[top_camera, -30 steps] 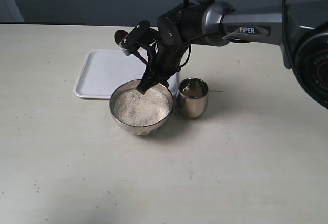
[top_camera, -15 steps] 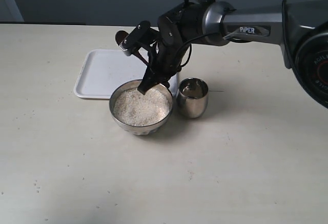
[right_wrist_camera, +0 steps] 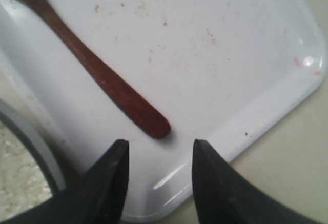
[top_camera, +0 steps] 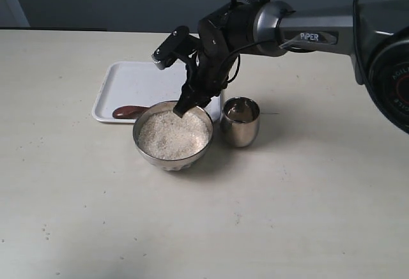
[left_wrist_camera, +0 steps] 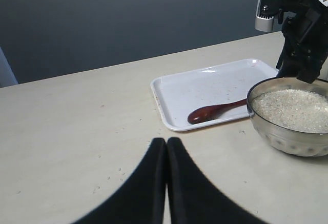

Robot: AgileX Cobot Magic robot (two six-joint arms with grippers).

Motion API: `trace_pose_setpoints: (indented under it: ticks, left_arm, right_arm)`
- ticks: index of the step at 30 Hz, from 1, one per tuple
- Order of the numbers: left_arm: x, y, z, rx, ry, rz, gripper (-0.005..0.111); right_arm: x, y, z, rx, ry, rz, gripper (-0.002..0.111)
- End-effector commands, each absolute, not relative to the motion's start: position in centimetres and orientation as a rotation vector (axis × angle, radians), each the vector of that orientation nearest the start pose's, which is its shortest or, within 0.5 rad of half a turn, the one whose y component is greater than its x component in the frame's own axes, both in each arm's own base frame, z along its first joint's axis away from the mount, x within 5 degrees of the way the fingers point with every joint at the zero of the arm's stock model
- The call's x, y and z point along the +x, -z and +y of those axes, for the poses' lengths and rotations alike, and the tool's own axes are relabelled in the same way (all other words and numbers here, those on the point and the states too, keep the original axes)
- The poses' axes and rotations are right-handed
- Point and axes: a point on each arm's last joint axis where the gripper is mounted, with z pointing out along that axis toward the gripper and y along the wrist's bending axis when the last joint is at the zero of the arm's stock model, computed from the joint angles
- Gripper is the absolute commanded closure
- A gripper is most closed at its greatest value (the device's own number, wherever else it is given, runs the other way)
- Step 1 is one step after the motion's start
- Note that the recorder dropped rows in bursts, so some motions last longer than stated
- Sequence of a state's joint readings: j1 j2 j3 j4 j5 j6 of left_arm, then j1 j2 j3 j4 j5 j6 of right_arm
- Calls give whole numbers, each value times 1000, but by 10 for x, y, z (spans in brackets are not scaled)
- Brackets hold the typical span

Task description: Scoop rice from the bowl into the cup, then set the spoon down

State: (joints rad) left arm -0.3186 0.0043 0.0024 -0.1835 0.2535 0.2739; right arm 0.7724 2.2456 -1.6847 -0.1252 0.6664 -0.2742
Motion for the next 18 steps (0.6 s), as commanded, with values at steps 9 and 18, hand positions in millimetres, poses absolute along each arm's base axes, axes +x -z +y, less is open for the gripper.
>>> trace_pose_setpoints:
  ticks: [9,18]
  left_arm:
    - [51,-192,-21,385,206,1679,106]
    - [51,-192,-21,385,206,1679,106]
  right_arm:
    - [350,-198,315,-1465,141,2162,68]
    - [339,-245,281,-1428,411,2259,98]
